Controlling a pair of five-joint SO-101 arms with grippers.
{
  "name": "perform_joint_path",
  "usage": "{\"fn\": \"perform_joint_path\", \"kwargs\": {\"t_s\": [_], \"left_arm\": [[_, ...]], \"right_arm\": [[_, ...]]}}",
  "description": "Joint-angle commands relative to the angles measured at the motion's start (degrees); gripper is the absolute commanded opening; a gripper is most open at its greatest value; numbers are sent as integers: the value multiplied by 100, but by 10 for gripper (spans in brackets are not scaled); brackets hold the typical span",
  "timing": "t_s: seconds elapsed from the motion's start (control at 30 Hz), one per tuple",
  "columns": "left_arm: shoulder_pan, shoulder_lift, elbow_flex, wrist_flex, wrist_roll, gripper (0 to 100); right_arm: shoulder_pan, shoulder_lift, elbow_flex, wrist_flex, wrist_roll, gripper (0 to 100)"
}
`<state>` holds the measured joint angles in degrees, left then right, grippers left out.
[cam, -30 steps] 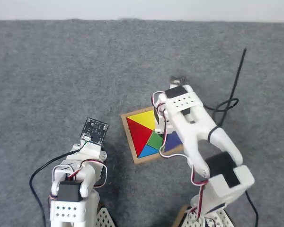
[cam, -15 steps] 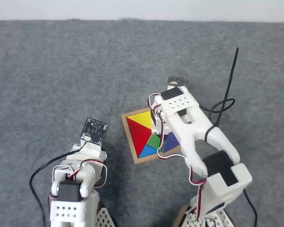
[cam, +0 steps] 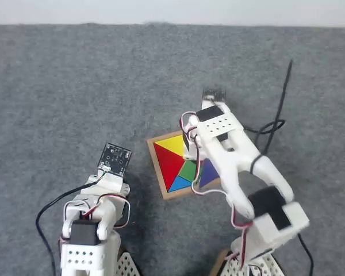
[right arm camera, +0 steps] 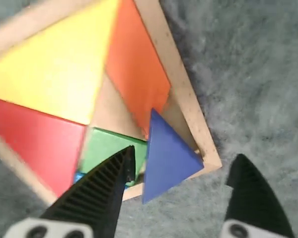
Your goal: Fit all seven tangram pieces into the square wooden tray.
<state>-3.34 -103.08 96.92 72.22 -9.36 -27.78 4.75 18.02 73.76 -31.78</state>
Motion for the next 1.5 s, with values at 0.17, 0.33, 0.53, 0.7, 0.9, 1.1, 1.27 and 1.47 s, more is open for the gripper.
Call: {"fn": "perform_joint_path", "kwargs": {"t_s": [0.17, 0.33, 0.53, 0.7, 0.9, 1.1, 1.27, 1.47], "left_arm": [[-26, -97, -57, 18, -44, 22], [-26, -97, -57, 18, -44, 22], [-26, -97, -57, 18, -44, 22], [-26, -97, -57, 18, -44, 22], [-26, -97, -57, 18, -44, 22], [-26, -97, -57, 18, -44, 22], [-26, -97, -57, 18, -44, 22], [-26, -97, -57, 18, -44, 22]], "right_arm": [[4, -2026, 1081, -1727, 1916, 23], [-171, -2791, 3103, -3415, 3631, 2], [-171, -2914, 3552, -3530, 3675, 6], [-145, -2607, 3552, -3556, 3675, 6], [224, -2123, 3446, -3547, 3675, 6], [593, -1631, 3182, -3574, 3675, 6], [576, -1947, 3182, -3688, 3631, 6], [593, -3213, 3710, -4004, 3631, 6]]}}
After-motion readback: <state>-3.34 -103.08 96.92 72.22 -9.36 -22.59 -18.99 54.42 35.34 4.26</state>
